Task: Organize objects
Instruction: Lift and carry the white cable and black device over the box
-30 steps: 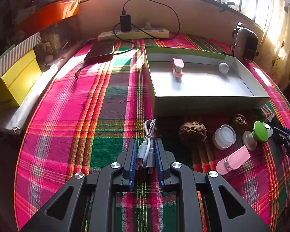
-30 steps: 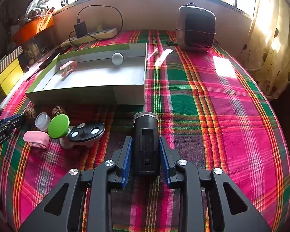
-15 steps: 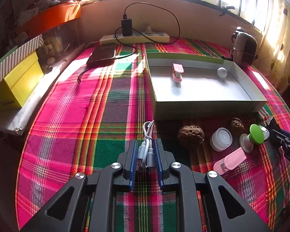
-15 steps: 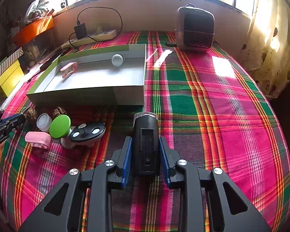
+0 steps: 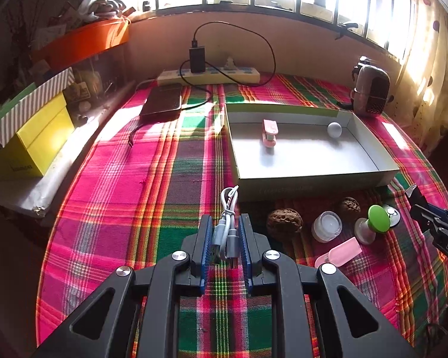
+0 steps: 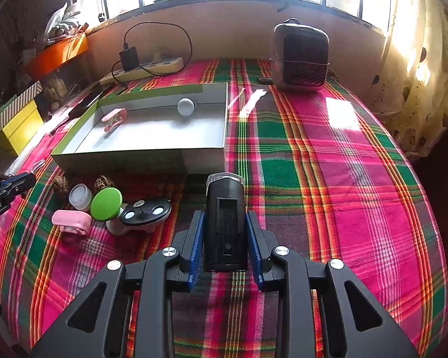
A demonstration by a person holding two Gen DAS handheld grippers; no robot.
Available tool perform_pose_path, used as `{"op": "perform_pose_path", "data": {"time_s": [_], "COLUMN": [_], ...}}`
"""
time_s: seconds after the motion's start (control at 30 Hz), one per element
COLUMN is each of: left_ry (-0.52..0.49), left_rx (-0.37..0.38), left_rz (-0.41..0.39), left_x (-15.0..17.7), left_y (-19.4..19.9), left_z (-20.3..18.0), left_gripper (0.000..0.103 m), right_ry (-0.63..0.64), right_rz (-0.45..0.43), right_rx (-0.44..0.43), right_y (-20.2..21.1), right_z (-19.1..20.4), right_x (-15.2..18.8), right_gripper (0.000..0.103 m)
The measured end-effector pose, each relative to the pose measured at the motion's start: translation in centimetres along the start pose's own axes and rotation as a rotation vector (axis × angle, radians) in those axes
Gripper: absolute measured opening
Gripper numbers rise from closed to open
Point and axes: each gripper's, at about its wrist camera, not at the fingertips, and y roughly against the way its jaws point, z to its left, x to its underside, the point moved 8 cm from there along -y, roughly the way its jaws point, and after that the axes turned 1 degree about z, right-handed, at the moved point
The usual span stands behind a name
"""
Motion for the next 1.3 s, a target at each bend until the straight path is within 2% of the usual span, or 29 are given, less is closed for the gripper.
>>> {"op": "perform_pose_path", "data": {"time_s": [0.4,0.8,1.3], "left_ry": [-0.008,-0.049,-0.078], "left_rx": [0.051,0.118,0.157], "left_rz": [-0.007,-0.018,0.013], "left_x": [-2.0,-5.5,-8.9], "left_y": [0.6,-0.5,-4.6], "left_z": [-1.4,-4.7,-7.8], "left_gripper": [0.016,0.016,0.016], "right_ry": [0.007,0.04,0.032], "right_rz": [-0.037,-0.057,-0.005], "right_rx": [-0.056,-0.084,-0.048], "right_y": [1.6,0.9,-4.1], "right_z": [0.8,2.2,2.0], "right_x": [-2.3,-6.5,-10.4], "right_gripper": [0.029,0.029,0.029]}}
